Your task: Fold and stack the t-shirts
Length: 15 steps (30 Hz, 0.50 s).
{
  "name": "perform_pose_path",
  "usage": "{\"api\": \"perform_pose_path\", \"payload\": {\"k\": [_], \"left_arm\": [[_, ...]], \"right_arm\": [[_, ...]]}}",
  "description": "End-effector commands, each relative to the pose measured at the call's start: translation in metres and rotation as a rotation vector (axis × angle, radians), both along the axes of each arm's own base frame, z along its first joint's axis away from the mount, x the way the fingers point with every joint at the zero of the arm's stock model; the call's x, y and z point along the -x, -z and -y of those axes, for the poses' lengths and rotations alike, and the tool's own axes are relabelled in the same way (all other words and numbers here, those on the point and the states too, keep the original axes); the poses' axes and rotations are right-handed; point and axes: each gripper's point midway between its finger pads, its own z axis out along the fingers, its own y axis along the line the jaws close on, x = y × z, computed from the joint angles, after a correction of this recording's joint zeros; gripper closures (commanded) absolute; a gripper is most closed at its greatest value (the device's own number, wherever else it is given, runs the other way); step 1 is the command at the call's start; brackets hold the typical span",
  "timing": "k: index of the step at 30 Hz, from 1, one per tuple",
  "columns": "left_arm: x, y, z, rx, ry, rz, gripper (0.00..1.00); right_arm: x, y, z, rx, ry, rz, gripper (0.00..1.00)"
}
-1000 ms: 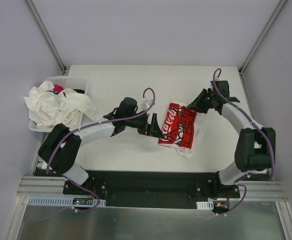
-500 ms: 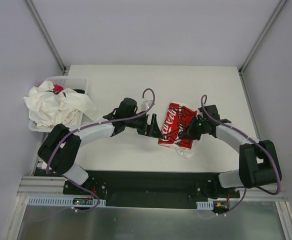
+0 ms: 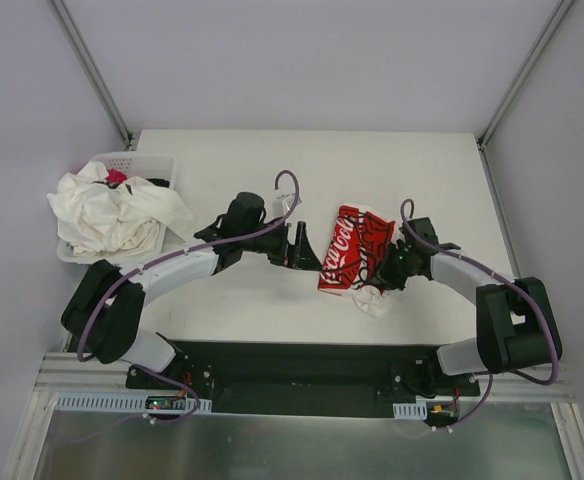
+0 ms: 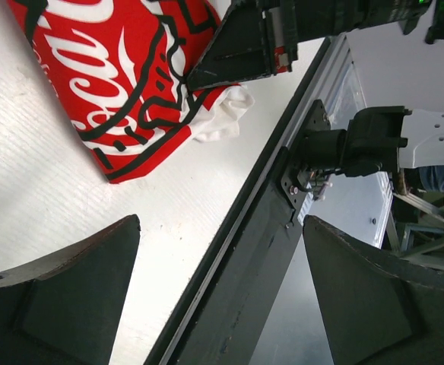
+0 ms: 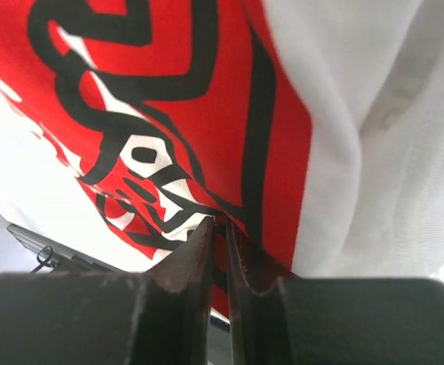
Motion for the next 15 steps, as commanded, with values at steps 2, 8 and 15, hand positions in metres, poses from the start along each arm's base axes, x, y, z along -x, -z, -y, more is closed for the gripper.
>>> {"api": "perform_pose_path", "payload": {"k": [2,8,15], "left_arm": [[-0.013,-0.029,-0.007,0.033,-0.053,0.122,0.13],[-0.012,-0.029,-0.014,0.024,-0.088,0.141,0.12],[-0.018,-0.038,-0.013,0.041,-0.106,0.158,0.12]], "right_arm": [[0.008,0.02,0.027,0.094,0.046,-0.058,0.87],[0.001,0.007,0.033,0.076,0.061,-0.013,0.86],[-0.037,-0.074,0.043,0.125,0.106,0.217,0.84]]}}
